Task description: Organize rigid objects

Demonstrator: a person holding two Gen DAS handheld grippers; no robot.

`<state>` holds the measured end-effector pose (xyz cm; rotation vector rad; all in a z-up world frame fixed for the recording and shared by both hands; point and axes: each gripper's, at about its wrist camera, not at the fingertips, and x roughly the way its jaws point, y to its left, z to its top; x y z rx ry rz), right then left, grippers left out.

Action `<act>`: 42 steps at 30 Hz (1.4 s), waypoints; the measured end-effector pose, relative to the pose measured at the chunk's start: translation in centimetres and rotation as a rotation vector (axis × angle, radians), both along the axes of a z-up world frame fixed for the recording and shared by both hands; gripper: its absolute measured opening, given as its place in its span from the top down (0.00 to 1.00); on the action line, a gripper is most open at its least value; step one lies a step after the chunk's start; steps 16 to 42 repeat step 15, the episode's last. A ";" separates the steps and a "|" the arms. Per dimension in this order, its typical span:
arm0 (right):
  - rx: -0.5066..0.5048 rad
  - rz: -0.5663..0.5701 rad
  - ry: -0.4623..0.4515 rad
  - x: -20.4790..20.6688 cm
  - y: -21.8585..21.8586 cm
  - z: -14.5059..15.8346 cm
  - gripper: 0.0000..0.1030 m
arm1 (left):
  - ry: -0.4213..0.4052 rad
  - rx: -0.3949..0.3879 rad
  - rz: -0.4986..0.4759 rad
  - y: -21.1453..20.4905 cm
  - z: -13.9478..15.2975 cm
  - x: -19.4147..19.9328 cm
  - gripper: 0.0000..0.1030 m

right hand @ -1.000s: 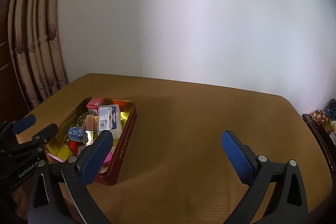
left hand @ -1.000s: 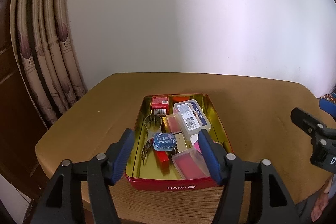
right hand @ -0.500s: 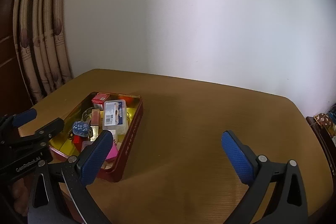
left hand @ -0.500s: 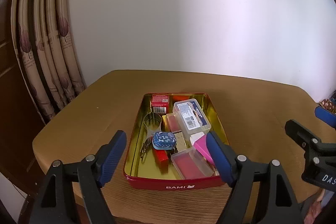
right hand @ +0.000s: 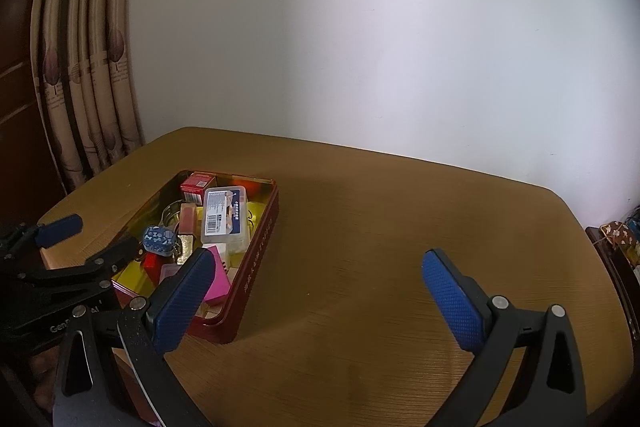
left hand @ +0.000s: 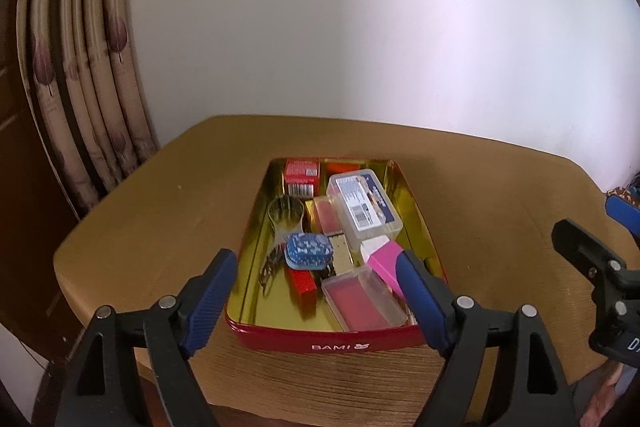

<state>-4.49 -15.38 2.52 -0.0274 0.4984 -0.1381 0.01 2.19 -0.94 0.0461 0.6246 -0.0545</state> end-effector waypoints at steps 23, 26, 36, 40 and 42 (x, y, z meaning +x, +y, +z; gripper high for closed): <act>0.007 0.004 -0.006 0.0 -0.2 0.2 0.00 | -0.079 -0.009 0.015 -0.2 0.5 -0.9 0.19; 0.007 0.004 -0.006 0.0 -0.2 0.2 0.00 | -0.079 -0.009 0.015 -0.2 0.5 -0.9 0.19; 0.007 0.004 -0.006 0.0 -0.2 0.2 0.00 | -0.079 -0.009 0.015 -0.2 0.5 -0.9 0.19; 0.007 0.004 -0.006 0.0 -0.2 0.2 0.00 | -0.079 -0.009 0.015 -0.2 0.5 -0.9 0.19; 0.007 0.004 -0.006 0.0 -0.2 0.2 0.00 | -0.079 -0.009 0.015 -0.2 0.5 -0.9 0.19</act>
